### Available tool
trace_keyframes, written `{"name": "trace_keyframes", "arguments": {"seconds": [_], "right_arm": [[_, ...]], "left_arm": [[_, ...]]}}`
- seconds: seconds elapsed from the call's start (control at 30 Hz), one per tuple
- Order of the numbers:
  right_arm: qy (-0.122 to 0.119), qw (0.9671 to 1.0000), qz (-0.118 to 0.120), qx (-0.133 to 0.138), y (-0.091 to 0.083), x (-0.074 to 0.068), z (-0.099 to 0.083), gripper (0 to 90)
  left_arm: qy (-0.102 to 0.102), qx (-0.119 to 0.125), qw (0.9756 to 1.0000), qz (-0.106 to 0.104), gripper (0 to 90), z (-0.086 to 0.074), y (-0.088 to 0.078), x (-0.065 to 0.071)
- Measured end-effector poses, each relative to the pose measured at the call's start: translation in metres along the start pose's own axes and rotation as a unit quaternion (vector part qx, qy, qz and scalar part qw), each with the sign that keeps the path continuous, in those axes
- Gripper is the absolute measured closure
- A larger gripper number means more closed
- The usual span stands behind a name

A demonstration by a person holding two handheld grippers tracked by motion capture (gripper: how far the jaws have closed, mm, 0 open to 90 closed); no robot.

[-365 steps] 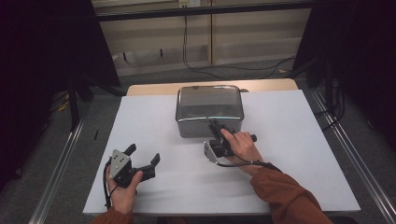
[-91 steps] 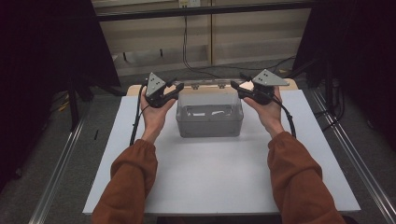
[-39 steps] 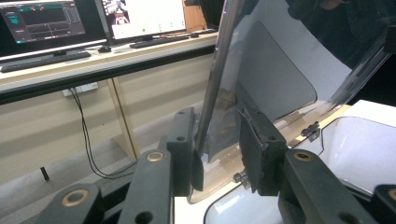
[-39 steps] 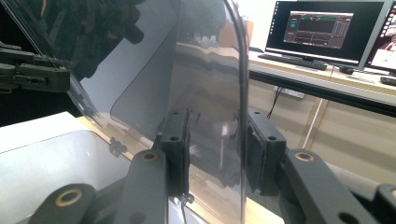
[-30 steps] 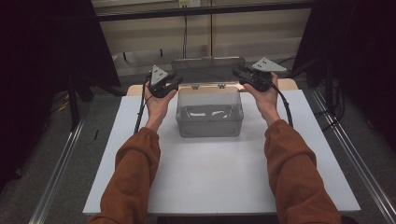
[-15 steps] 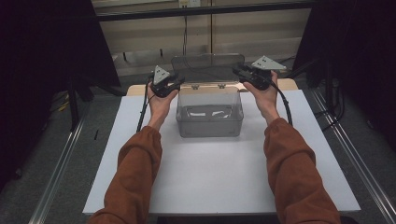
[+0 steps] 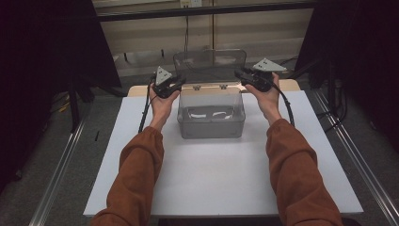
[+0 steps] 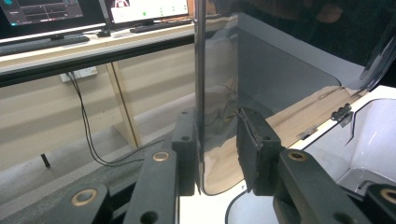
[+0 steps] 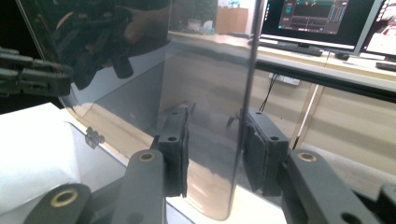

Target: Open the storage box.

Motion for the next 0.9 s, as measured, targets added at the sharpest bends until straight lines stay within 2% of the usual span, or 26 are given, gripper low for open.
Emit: {"name": "trace_keyframes", "arguments": {"seconds": [0.13,0.27,0.3,0.33,0.47,0.57,0.6,0.73,0.77,0.9], "right_arm": [[0.002,0.9999,0.001,-0.010,0.005,0.000,-0.008,60.0],[0.007,0.9998,0.001,-0.018,0.009,0.000,-0.015,59.4],[0.006,0.9998,0.001,-0.020,0.010,0.000,-0.016,59.3],[0.009,0.9997,0.001,-0.023,0.011,0.000,-0.018,59.3],[0.014,0.9994,0.001,-0.031,0.015,0.002,-0.026,59.3],[0.018,0.9992,0.004,-0.035,0.017,0.002,-0.031,61.3],[0.021,0.9991,0.004,-0.036,0.018,0.002,-0.032,61.7],[0.024,0.9990,0.000,-0.036,0.021,0.002,-0.034,67.9],[0.030,0.9989,0.002,-0.035,0.021,0.003,-0.035,67.7],[0.032,0.9989,-0.002,-0.035,0.023,0.003,-0.035,67.0]], "left_arm": [[0.004,-0.003,1.0000,0.001,70.0,0.000,0.001,-0.001],[-0.002,-0.002,1.0000,-0.003,70.1,0.000,0.002,-0.001],[-0.001,-0.005,1.0000,-0.003,70.2,0.000,0.002,-0.002],[0.008,-0.008,0.9999,0.000,70.4,0.001,0.002,-0.003],[0.003,-0.008,1.0000,-0.002,70.4,0.000,0.002,-0.003],[0.006,-0.008,0.9999,0.000,70.6,0.000,0.003,-0.004],[-0.004,-0.010,0.9999,-0.003,70.6,0.000,0.004,-0.003],[0.008,-0.018,0.9998,-0.002,70.9,0.001,0.003,-0.005],[0.012,-0.020,0.9997,-0.001,71.2,0.001,0.003,-0.005],[0.003,-0.021,0.9998,-0.002,71.8,-0.001,0.004,-0.005]]}}
Point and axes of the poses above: each handheld gripper's, and its own axes: y roughly forward along the jaws, z roughly out of its top, x roughly to its right, the point moved 6 cm from there along y, roughly forward along the jaws, and after that the axes turned 1 degree about -y, right-handed, at the moved point
